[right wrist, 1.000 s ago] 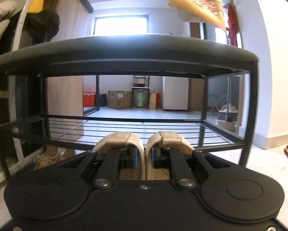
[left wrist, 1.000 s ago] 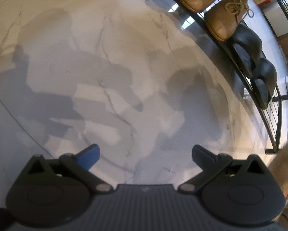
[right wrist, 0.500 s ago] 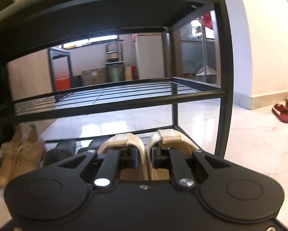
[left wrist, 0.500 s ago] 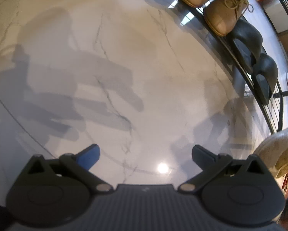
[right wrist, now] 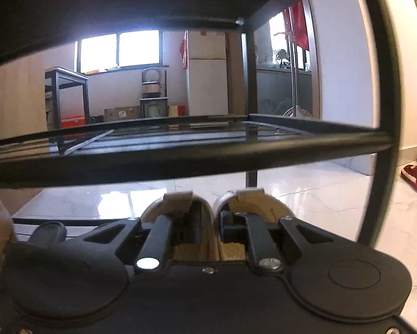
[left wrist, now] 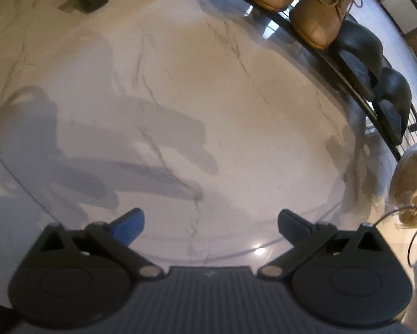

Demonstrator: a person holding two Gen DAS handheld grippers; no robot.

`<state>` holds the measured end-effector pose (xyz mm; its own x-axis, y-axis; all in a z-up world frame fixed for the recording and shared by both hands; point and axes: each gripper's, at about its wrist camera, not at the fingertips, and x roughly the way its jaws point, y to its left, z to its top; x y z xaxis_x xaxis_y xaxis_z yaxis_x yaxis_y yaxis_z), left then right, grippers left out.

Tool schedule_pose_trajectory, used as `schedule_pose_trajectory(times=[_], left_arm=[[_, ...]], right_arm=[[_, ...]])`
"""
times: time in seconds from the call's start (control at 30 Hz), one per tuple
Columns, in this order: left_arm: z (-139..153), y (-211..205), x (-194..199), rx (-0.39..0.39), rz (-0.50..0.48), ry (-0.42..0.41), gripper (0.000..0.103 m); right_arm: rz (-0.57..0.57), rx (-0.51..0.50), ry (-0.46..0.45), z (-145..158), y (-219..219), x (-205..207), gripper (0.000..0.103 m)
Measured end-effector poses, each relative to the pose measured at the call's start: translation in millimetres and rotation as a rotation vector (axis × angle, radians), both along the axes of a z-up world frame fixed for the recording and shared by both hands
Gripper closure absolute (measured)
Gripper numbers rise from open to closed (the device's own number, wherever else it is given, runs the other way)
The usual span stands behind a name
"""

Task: Organize scattered shoes
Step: 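Lift both white shoes with the right tool onto the rack shelf, then lower the shoes beside the black slides and open the right tool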

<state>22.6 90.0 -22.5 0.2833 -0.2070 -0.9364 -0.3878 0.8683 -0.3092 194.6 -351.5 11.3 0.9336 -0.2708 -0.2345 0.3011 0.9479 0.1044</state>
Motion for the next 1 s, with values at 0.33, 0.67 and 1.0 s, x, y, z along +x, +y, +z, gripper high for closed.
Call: schedule_pose_trajectory(times=[0.33,0.67,1.0], left_arm=[[-4.7,2.4,0.9,-0.015,0.006,0.024,0.001],[-3.3,4.7,-6.9,-0.060,0.019,0.022,0.001],[0.8,-1.5,-11.6,-0.081,0.006,0.007,0.001]], right_arm=[[0.022,0.207,0.064,-11.9,-24.1,26.6,0.074],[0.007,0.433,0.114,-0.8,-37.8,-22.2,0.039],[0.269,0.074,0.308,-14.7,19.3,-90.7,0.037]])
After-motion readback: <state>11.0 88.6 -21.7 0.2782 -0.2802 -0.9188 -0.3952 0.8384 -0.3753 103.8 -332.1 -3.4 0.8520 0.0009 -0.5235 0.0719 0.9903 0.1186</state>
